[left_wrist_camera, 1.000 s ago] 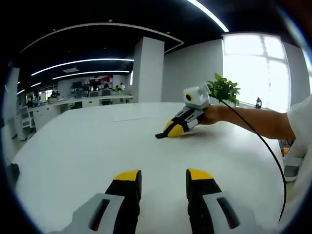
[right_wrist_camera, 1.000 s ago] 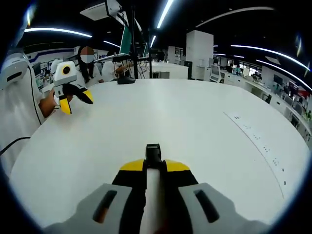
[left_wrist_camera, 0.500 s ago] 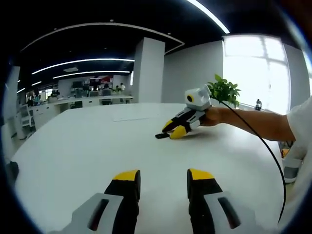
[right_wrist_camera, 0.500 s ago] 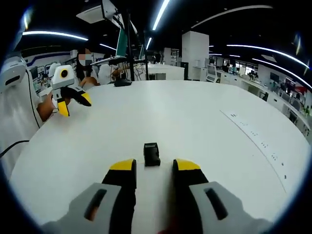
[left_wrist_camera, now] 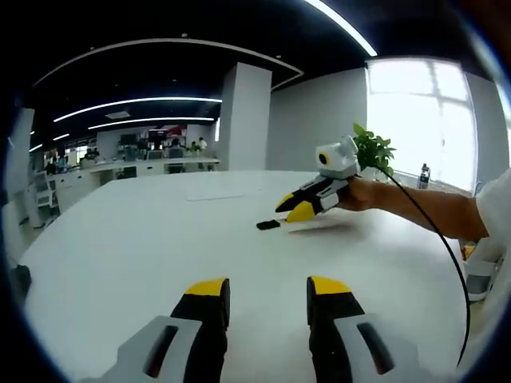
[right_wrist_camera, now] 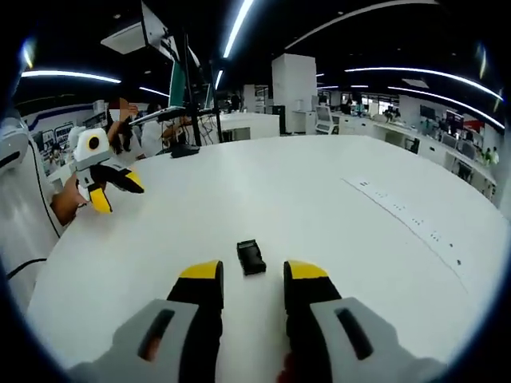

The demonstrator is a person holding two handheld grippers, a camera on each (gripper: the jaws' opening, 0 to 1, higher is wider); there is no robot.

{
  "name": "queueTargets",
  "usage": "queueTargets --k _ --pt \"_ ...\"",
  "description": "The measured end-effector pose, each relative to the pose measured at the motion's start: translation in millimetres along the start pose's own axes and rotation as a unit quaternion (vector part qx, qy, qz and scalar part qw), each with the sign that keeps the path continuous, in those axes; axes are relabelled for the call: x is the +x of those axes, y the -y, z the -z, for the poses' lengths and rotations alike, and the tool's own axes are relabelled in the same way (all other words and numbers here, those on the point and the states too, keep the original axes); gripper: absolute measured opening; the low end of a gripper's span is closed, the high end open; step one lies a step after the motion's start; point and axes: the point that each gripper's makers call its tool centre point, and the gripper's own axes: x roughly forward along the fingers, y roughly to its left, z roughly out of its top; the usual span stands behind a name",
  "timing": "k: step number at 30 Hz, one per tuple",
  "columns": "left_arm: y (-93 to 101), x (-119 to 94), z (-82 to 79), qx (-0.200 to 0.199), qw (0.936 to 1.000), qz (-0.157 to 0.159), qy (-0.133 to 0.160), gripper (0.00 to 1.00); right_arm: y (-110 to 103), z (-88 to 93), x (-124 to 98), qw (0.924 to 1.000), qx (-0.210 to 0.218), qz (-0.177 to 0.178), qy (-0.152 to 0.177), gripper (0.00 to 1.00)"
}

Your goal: Snap the two parts of the plastic buckle together until the buckle closes and remains connected.

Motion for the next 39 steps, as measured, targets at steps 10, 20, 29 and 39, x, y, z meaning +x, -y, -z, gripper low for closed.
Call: queueTargets --k 10,20,29,39 --pt "0.7 1 -4.1 -0.001 1.0000 -0.005 0.006 0.38 -9 -3.3 -25 0.9944 0.040 0.097 0.015 0.28" --pt "-2.1 -5 -7.3 0.003 0.9997 -0.019 0.012 0.37 -59 -4.0 -61 0.9789 0.056 0.196 0.020 0.31" --pt "-5.8 -16 -11.7 0.005 0.9994 -0.028 0.019 0.37 -96 23.7 -96 0.9527 0.109 0.282 0.026 0.31" --pt "-9.0 -24 -8.0 0.002 0.9992 -0.034 0.020 0.37 -132 52.4 -132 0.9237 0.169 0.338 0.065 0.30"
